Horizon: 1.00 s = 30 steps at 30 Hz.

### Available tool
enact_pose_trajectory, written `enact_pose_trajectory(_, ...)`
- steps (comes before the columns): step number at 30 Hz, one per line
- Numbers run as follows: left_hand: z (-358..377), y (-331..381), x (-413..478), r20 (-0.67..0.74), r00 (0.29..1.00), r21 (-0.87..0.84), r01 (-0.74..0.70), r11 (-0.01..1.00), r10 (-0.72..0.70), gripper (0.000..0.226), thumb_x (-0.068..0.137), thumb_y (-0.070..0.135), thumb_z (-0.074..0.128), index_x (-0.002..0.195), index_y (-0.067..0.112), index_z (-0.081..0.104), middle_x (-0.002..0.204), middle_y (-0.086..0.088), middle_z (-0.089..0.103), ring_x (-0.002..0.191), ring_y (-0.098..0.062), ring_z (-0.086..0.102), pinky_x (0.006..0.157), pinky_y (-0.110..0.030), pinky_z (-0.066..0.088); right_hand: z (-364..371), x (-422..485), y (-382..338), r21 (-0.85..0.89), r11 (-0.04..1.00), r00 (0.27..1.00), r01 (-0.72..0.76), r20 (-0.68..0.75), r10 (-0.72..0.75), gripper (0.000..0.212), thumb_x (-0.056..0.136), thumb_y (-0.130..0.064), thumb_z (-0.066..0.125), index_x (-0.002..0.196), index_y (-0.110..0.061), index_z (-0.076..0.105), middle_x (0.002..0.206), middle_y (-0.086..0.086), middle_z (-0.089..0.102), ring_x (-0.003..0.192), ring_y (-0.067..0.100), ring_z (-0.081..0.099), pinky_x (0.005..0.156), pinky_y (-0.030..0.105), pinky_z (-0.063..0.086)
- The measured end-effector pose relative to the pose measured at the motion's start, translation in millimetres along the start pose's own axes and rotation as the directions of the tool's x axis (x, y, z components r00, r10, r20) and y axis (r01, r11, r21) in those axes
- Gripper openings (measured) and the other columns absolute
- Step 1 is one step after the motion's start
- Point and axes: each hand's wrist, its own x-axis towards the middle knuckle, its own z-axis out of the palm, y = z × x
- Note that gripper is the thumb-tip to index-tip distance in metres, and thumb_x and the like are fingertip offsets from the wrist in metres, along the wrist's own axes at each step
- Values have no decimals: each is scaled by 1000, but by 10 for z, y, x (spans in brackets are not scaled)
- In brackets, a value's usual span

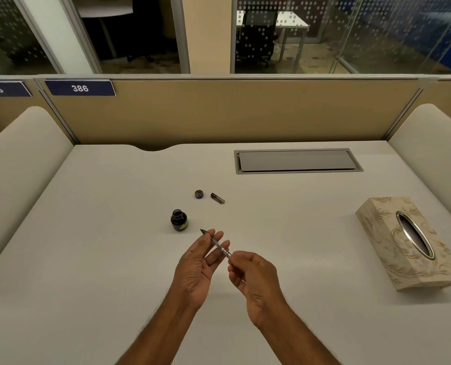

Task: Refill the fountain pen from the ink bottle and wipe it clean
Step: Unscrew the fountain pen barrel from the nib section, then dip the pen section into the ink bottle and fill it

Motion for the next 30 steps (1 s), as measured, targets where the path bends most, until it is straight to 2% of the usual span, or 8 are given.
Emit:
enact_pose_trajectory(4, -9, 17, 40, -22, 1000, -24, -8, 1000, 8, 23, 99, 13, 56, 117, 4, 67, 114, -14, 77, 98, -33, 76, 87, -43, 61, -36, 17, 44, -61, 996, 998, 64, -13, -65, 9, 88, 1, 68, 94, -3, 74, 92, 16, 73, 78, 24, 67, 74, 33, 61)
enact_pose_trajectory(13, -31, 50, 141, -64, 998, -76, -13, 997, 8, 23, 100, 14, 56, 118, 4, 67, 112, -13, 78, 96, -31, 77, 81, -41, 64, -223, 38, 140, -123, 970, 973, 207, -79, -218, 10, 89, -4, 68, 91, -12, 74, 91, 8, 74, 80, 23, 69, 67, 30, 56)
enact_pose_trajectory(17, -59, 58, 175, -90, 996, -85, -14, 996, 6, 22, 100, 14, 56, 116, 5, 67, 110, -13, 78, 93, -30, 78, 75, -39, 65, -275, 209, 235, -254, 922, 931, 291, -145, -334, 11, 89, -7, 69, 88, -17, 72, 90, 4, 71, 82, 23, 68, 66, 33, 58)
enact_pose_trajectory(19, -81, 53, 191, -99, 995, -83, -12, 997, 4, 21, 100, 15, 56, 115, 6, 68, 110, -12, 78, 93, -29, 78, 72, -38, 65, -272, 339, 306, -371, 857, 886, 358, -155, -438, 13, 88, -8, 71, 85, -20, 70, 87, -1, 71, 83, 20, 67, 70, 37, 59)
enact_pose_trajectory(23, -113, 33, 203, -104, 995, -78, -7, 997, -1, 21, 100, 15, 57, 115, 6, 68, 108, -12, 79, 93, -29, 78, 73, -38, 65, -272, 608, 471, -595, 672, 792, 441, -93, -603, 17, 88, -7, 72, 80, -20, 64, 80, -9, 68, 80, 9, 64, 67, 18, 49)
enact_pose_trajectory(26, -138, 10, 215, -111, 994, -71, -6, 997, -2, 22, 100, 15, 57, 117, 7, 68, 106, -11, 79, 92, -28, 78, 73, -37, 65, -290, 814, 592, -732, 539, 769, 415, -34, -638, 17, 89, -10, 70, 79, -21, 61, 76, -10, 64, 74, 11, 61, 63, 24, 51)
enact_pose_trajectory(30, -170, -21, 222, -119, 993, -63, 7, 998, -15, 23, 99, 16, 58, 117, 7, 68, 105, -12, 80, 92, -26, 78, 71, -35, 65, -322, 961, 672, -860, 362, 745, 360, 31, -667, 14, 91, -13, 67, 80, -18, 60, 75, -4, 61, 72, 17, 54, 58, 22, 41)
